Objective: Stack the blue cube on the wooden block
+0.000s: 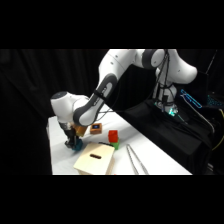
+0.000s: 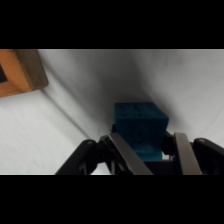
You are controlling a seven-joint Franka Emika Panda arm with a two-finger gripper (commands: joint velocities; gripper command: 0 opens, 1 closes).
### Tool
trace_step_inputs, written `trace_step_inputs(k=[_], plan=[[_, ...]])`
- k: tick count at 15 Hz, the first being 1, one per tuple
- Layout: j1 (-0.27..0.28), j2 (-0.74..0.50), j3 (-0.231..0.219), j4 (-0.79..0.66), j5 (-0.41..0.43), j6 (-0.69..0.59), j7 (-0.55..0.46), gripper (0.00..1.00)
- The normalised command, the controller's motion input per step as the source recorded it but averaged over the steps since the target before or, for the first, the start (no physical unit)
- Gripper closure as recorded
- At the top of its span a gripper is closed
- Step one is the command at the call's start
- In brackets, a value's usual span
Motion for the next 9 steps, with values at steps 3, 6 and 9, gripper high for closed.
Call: trace_step_inputs(k=[3, 6, 9], plan=[[0.033, -0.31, -0.034, -0.28, 0.091, -0.02, -0.06, 0.73], [0.063, -0.48, -0.036, -0.4, 0.054, -0.08, -0.1, 0.73], [0.069, -0.55, -0.023, -0.43, 0.026, -0.13, -0.13, 0.73]])
